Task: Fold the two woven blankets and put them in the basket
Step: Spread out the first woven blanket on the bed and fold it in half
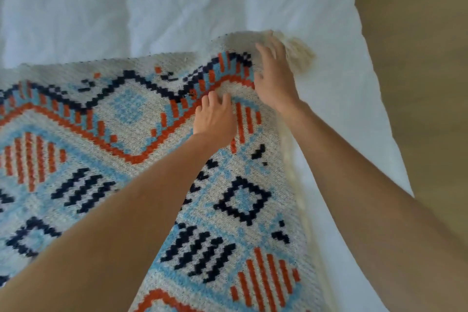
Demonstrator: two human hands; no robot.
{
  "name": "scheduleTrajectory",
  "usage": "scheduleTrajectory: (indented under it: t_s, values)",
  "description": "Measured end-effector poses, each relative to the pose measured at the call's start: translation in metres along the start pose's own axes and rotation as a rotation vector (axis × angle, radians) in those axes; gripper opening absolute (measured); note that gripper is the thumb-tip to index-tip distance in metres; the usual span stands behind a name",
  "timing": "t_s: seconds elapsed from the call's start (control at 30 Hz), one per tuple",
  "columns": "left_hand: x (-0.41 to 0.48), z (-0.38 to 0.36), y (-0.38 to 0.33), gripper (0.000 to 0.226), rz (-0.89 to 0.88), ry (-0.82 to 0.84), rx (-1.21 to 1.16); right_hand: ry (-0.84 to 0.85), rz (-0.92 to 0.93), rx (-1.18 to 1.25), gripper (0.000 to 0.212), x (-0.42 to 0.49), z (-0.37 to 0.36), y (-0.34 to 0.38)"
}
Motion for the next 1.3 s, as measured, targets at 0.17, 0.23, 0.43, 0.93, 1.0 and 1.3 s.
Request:
scheduleTrajectory:
  t_s: [0.17,0.23,0.43,0.93,1.0,1.3]
  values:
    - [-0.031,-0.007,-0.009,0.055,-0.062,0.013,0.062,-0.028,-0.055,-0.055,0.047,-0.117,-0.003,-0.028]
    - [-0.048,-0.006,-0.016,0.058,-0.084,0.016,0.077,-0.036,-0.107,-0.082,0.047,-0.174,0.004,-0.039]
    - [-0.107,-0.009,-0.049,0.04,-0.171,0.115,0.007,-0.085,-0.258,-0.136,0.048,-0.317,0.027,-0.054]
    - [-0.278,-0.054,-0.092,0.071,-0.193,0.494,-0.14,0.125,-0.848,0.183,0.019,-0.497,0.06,-0.084]
    - [-0.282,-0.052,-0.092,0.065,-0.165,0.491,-0.154,0.061,-0.68,0.027,0.02,-0.499,0.068,-0.079]
    - [-0.299,-0.028,-0.093,0.045,-0.12,0.492,-0.226,-0.02,-0.488,-0.051,0.02,-0.512,0.062,-0.029]
Point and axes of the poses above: each hand's wrist, its own x-axis towards the middle knuckle, its own z-axis out of the back of the hand, y = z × x, the point moved 2 cm from there along x, towards the middle knuckle, and after that the axes turned 6 degrees about -y, right-handed, at the moved point
